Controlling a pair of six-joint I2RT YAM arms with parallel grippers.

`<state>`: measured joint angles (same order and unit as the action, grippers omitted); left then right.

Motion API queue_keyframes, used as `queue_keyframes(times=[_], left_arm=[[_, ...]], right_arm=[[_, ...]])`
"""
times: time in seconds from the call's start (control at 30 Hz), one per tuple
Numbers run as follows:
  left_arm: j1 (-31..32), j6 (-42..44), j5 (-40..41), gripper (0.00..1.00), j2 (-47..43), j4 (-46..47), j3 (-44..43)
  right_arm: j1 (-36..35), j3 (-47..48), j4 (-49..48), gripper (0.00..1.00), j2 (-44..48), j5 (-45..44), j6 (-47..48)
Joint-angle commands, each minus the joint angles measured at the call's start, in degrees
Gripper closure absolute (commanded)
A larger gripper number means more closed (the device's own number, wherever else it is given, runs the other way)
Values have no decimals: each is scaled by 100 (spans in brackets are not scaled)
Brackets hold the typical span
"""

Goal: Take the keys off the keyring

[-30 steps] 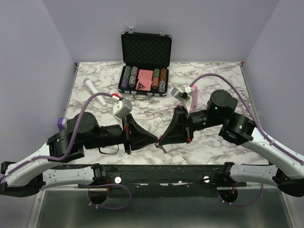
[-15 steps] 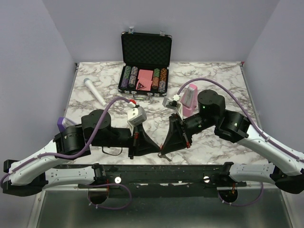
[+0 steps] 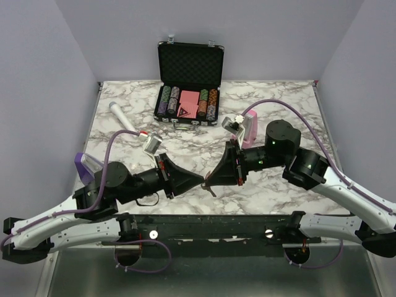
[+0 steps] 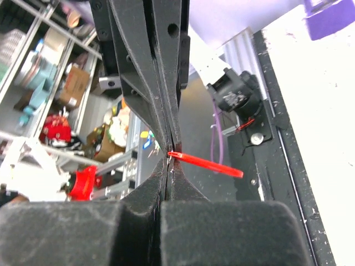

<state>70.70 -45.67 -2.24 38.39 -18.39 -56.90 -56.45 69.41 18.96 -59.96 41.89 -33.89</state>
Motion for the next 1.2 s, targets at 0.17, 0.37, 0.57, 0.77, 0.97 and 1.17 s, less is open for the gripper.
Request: queue_keyframes(times=[0.17, 0.37, 0.57, 0.77, 0.97, 1.17], left_arm=[[181, -1497, 1841, 100, -148, 1374, 1033], [208, -1427, 1876, 94, 63, 699, 699], [208, -664, 1911, 43, 11, -724, -4], [181, -706, 2737, 32, -542, -2431, -304], [173, -576, 2949, 32, -1149, -3134, -233], [164, 663, 1931, 33, -694, -3399, -549]], right_arm=[[-16, -243, -1254, 99, -94, -1139, -583], [-16, -358, -1273, 99, -77, -1139, -637], [-7, -86, -265, 99, -102, -1025, -312], [-16, 635, 1530, 99, -885, -875, -547], [-7, 1012, 3039, 99, -1376, -1330, -498], [-7, 1734, 5019, 99, -2264, -2413, 294]])
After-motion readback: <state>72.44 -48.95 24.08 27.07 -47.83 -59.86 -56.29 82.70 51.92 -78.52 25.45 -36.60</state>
